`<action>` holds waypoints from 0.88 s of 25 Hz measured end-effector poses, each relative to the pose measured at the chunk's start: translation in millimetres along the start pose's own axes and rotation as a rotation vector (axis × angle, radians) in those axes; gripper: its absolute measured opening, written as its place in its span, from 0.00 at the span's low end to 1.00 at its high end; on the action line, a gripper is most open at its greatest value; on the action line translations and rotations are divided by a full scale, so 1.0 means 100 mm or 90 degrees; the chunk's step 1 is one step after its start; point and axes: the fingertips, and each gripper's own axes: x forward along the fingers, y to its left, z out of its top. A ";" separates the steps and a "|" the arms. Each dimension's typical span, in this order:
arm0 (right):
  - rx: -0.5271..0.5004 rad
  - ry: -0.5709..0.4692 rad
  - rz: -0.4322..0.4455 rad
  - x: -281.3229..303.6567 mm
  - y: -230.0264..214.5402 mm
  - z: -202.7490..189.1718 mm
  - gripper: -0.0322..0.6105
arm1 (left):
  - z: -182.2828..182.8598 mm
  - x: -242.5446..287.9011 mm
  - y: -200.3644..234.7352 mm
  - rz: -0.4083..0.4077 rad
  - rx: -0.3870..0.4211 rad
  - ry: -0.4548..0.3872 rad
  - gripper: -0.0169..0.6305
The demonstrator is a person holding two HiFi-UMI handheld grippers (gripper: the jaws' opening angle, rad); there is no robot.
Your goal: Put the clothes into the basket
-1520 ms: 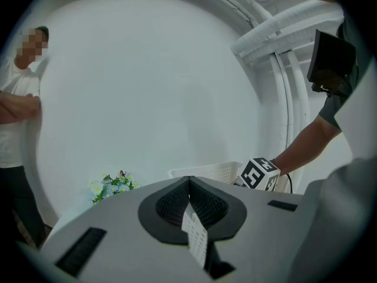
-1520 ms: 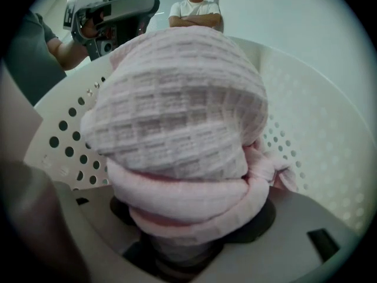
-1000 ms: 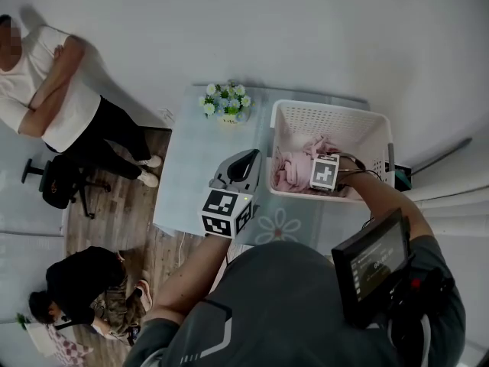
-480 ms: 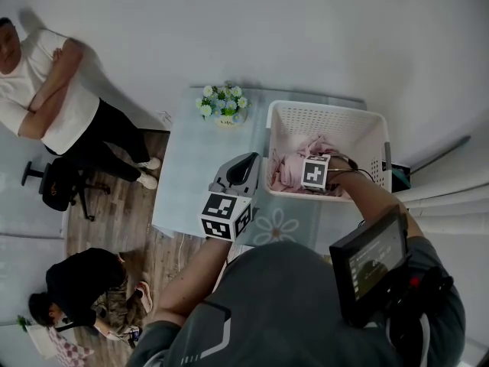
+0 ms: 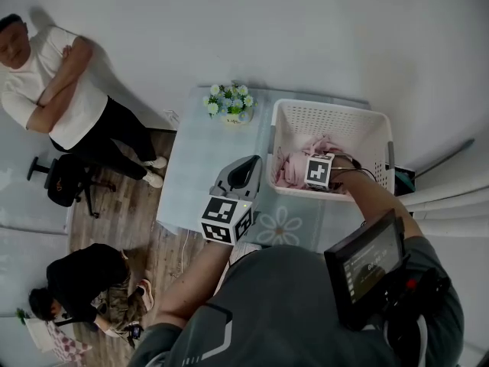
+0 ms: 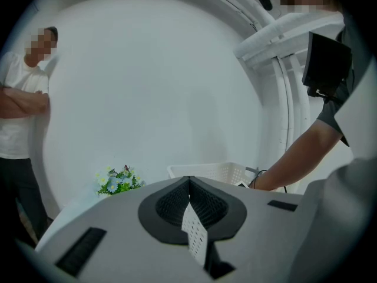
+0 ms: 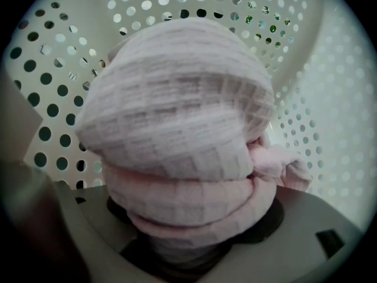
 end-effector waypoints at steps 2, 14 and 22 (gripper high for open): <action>0.008 -0.005 -0.007 -0.04 0.00 -0.01 0.64 | 0.03 -0.08 -0.03 0.003 0.004 -0.006 0.04; 0.056 -0.076 -0.064 -0.81 0.02 -0.01 0.68 | 0.14 -0.39 -0.32 -0.005 0.000 -0.045 0.04; 0.057 -0.271 -0.186 -1.87 0.06 0.16 0.68 | 0.18 -0.44 -0.68 0.002 0.008 -0.055 0.04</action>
